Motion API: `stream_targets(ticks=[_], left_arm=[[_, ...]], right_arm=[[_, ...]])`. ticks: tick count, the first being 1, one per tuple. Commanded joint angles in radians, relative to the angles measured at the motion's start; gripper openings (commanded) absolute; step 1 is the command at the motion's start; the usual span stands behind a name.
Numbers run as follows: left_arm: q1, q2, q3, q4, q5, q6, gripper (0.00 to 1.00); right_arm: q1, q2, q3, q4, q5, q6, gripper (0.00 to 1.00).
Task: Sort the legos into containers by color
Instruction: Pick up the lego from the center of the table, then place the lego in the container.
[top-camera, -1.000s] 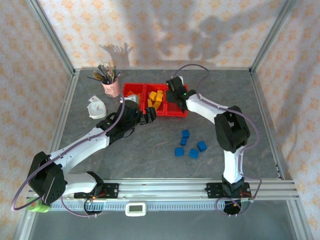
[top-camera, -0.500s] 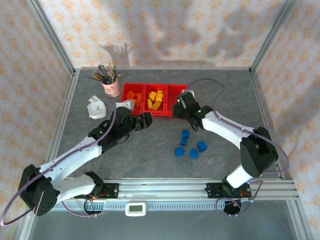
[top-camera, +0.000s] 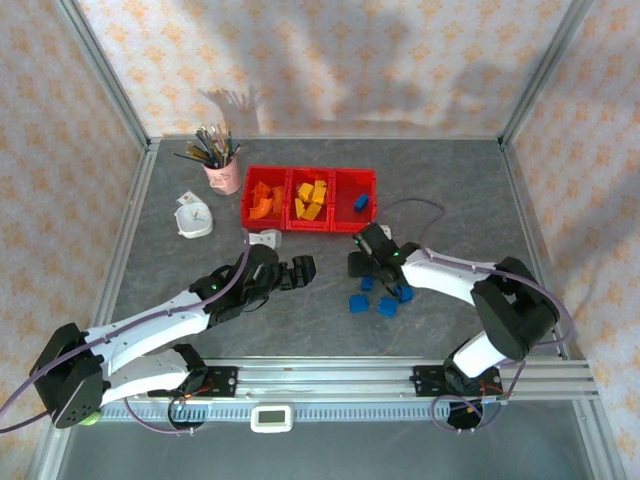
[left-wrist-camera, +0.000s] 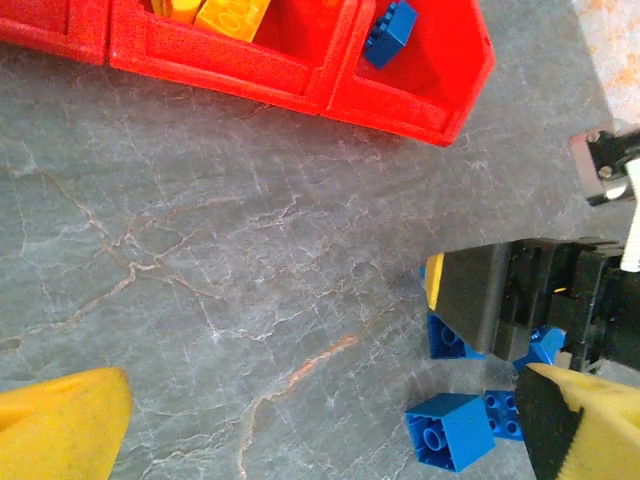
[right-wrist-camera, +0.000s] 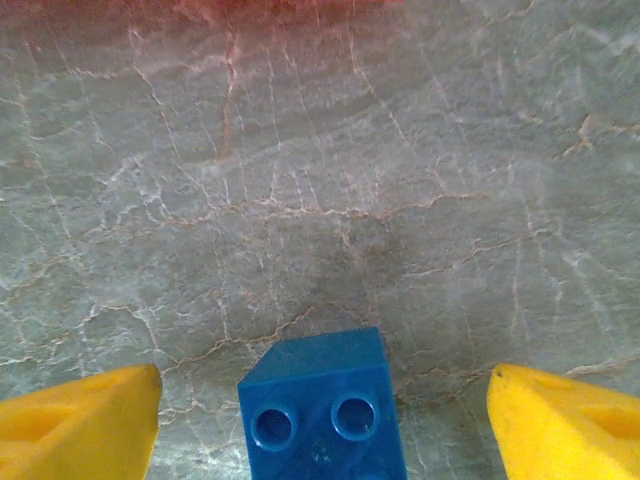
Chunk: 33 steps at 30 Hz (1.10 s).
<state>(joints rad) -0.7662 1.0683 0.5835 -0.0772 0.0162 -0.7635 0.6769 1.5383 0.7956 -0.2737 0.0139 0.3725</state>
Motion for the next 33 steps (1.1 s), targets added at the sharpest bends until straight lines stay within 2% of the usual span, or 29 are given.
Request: stream_targets(ticks=[1, 10, 22, 27, 33], left_arm=[[-0.014, 0.011, -0.025, 0.072, -0.036, -0.055, 0.99], [-0.022, 0.04, -0.025, 0.097, -0.031, -0.06, 0.99], [-0.022, 0.041, 0.003, 0.09, -0.026, -0.041, 0.99], [-0.022, 0.07, 0.055, 0.084, -0.019, -0.01, 0.99], [-0.022, 0.131, 0.154, 0.07, -0.03, 0.036, 0.99]], right_arm=[[0.008, 0.03, -0.018, 0.029, 0.041, 0.035, 0.84], [0.008, 0.08, 0.007, 0.062, 0.07, 0.004, 0.69], [0.007, 0.065, 0.073, 0.035, 0.086, -0.043, 0.31], [-0.006, 0.033, 0.163, 0.001, 0.084, -0.084, 0.28], [-0.063, 0.1, 0.347, -0.033, 0.085, -0.147, 0.28]])
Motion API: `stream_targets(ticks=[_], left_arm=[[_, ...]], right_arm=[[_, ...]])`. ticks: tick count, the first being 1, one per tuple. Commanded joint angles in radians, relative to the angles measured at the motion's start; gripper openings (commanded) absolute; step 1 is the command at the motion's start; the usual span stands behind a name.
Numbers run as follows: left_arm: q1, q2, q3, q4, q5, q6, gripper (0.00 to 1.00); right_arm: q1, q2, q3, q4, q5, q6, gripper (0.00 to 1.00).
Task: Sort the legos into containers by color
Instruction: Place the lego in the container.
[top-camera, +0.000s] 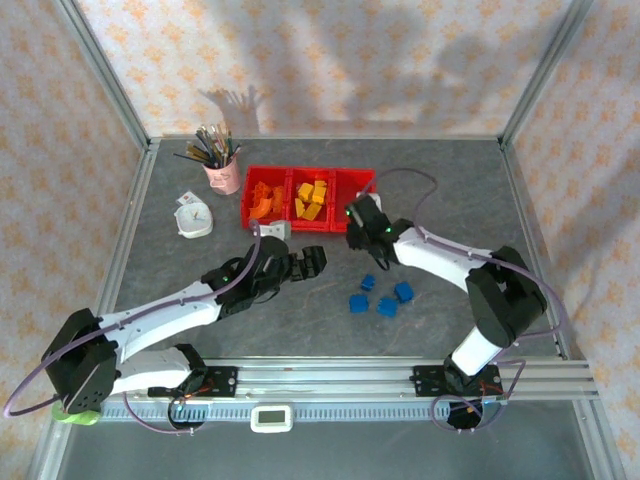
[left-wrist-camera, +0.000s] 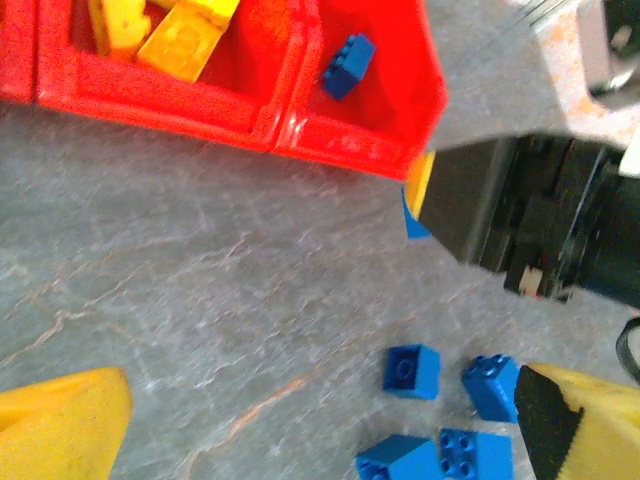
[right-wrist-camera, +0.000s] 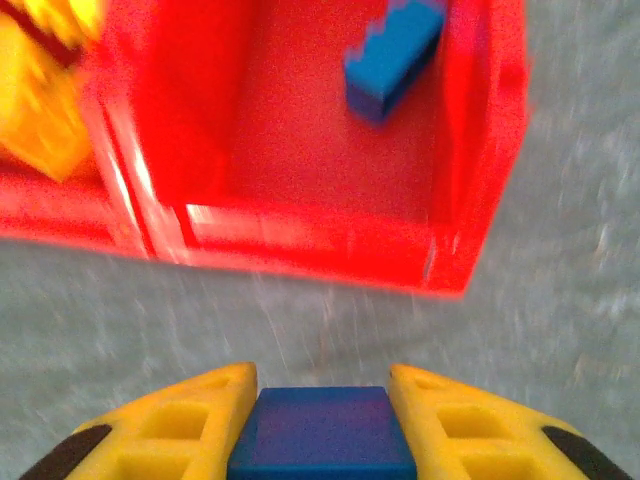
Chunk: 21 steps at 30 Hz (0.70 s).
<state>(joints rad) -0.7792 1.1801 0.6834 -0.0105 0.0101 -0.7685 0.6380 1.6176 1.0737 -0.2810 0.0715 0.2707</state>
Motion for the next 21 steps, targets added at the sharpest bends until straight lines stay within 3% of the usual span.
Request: stream_targets(ticks=[1, 16, 19, 21], left_arm=[[-0.008, 0.032, 0.07, 0.001, -0.028, 0.048, 0.99], [0.067, 0.144, 0.184, 0.001, -0.054, 0.054, 0.99], [0.081, 0.14, 0.177, 0.01, -0.047, 0.051, 0.99], [0.088, 0.136, 0.173, 0.012, -0.044, 0.053, 0.99]], right_arm=[[-0.037, 0.041, 0.099, -0.024, 0.016, -0.053, 0.28], [-0.147, 0.415, 0.503, -0.055, 0.001, -0.12, 0.29], [-0.15, 0.461, 0.544, -0.056, 0.022, -0.127, 0.32], [-0.152, 0.484, 0.575, -0.069, 0.011, -0.128, 0.42]])
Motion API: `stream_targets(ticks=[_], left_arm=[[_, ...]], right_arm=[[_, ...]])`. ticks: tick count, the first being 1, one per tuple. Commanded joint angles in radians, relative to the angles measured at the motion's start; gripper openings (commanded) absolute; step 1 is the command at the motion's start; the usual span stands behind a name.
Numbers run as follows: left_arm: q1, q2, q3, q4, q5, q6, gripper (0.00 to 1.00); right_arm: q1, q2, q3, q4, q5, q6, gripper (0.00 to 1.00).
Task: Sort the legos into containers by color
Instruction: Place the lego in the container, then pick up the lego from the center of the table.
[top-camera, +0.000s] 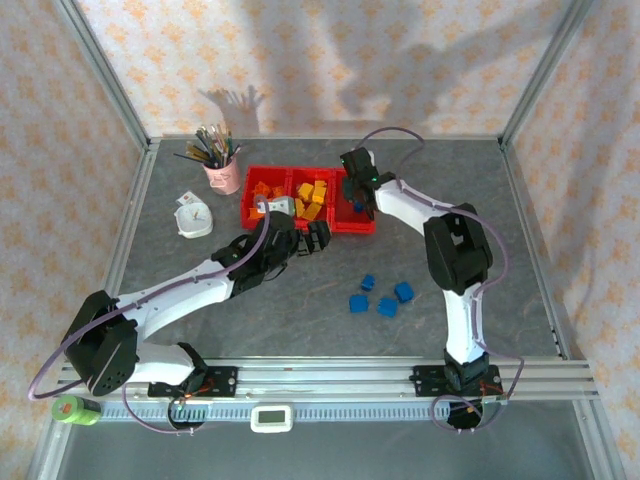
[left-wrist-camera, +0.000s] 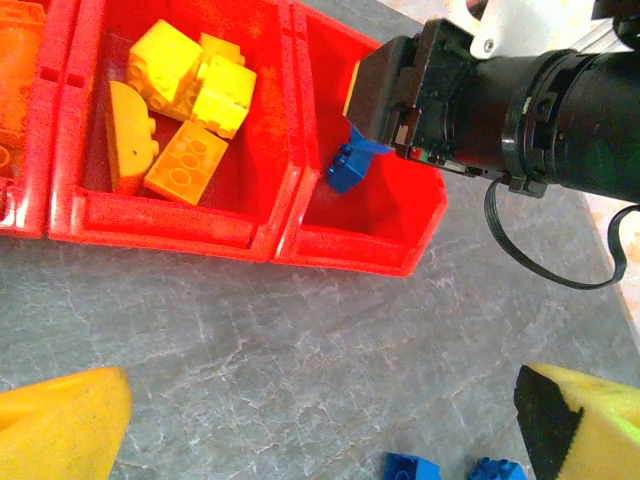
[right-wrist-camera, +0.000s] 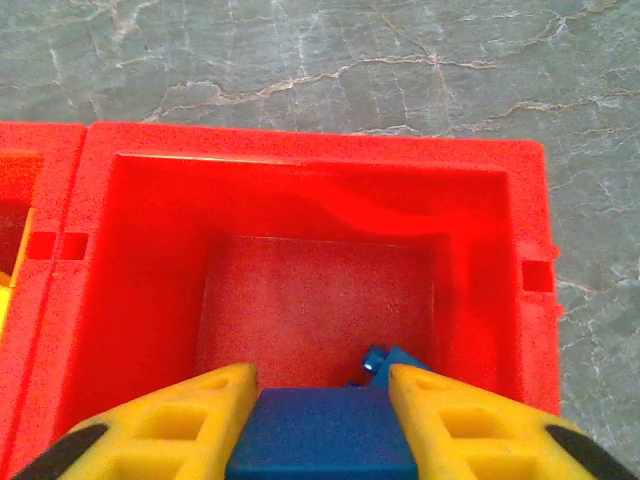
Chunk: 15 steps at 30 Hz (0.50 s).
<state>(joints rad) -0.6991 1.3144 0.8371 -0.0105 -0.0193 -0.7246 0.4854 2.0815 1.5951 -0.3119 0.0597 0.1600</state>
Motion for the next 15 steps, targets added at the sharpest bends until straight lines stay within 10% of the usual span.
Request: stream_targets(ticks=[1, 15], left_arm=[[0.01, 0.001, 0.021, 0.011, -0.01, 0.012, 0.99], [-0.031, -0.046, -0.008, -0.018, 0.055, 0.025, 0.99]], right_arm=[[0.001, 0.025, 0.069, -0.041, 0.007, -0.021, 0.46], [0.002, -0.368, -0.278, -0.066, -0.044, 0.013, 0.64]])
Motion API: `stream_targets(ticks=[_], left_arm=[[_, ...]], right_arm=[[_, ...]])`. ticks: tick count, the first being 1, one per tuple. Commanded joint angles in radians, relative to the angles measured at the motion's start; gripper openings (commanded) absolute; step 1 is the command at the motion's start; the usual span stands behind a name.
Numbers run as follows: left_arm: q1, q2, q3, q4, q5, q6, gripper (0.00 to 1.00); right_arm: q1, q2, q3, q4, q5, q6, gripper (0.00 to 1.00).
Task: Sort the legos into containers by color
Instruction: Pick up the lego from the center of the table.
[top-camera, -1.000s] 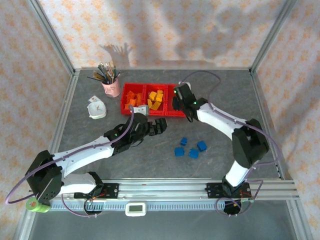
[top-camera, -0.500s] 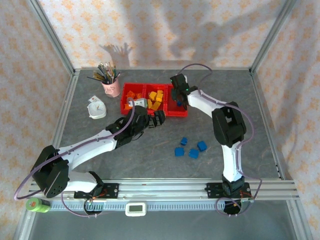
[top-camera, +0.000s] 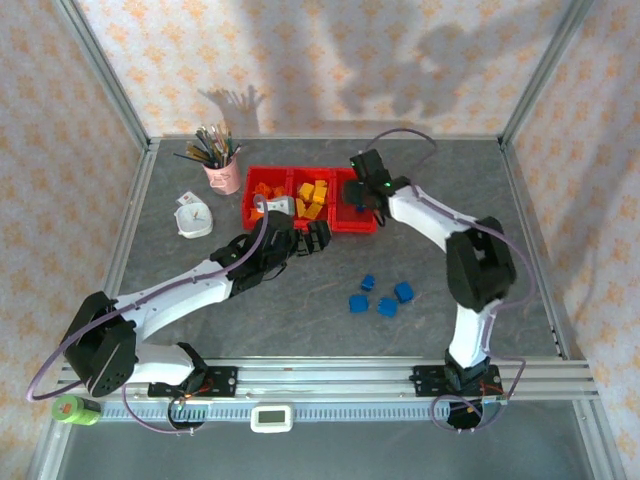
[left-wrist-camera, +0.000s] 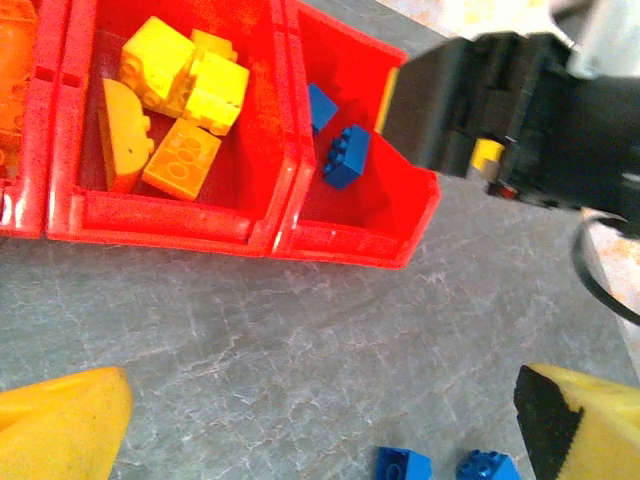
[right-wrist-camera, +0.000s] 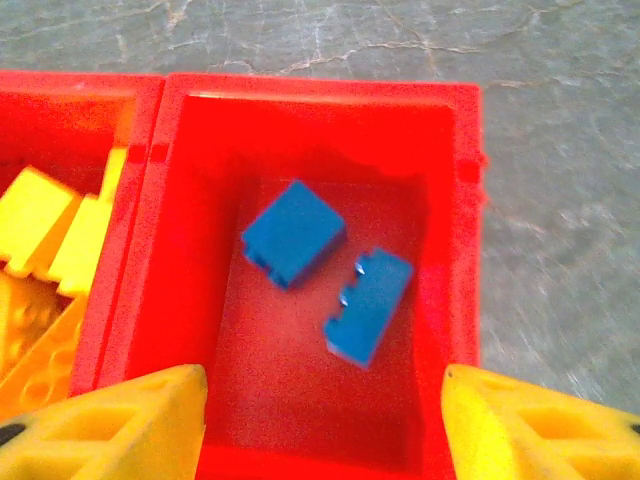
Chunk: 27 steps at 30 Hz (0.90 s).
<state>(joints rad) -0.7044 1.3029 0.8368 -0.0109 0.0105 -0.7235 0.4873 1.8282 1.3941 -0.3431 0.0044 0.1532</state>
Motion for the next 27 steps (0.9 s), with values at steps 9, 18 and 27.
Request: stream_targets(ticks=[9, 18, 27], left_arm=[[-0.113, -0.094, -0.099, -0.04, 0.008, -0.032, 0.99], [-0.171, -0.133, -0.191, -0.015, -0.01, -0.108, 0.99], [-0.178, -0.186, -0.245, -0.01, -0.031, -0.134, 0.99]], right_arm=[[0.055, -0.4, -0.458, -0.07, 0.0, 0.214, 0.68], [0.251, -0.391, -0.625, -0.03, 0.039, 0.433, 0.67], [0.281, -0.303, -0.63, 0.029, 0.074, 0.461, 0.55]])
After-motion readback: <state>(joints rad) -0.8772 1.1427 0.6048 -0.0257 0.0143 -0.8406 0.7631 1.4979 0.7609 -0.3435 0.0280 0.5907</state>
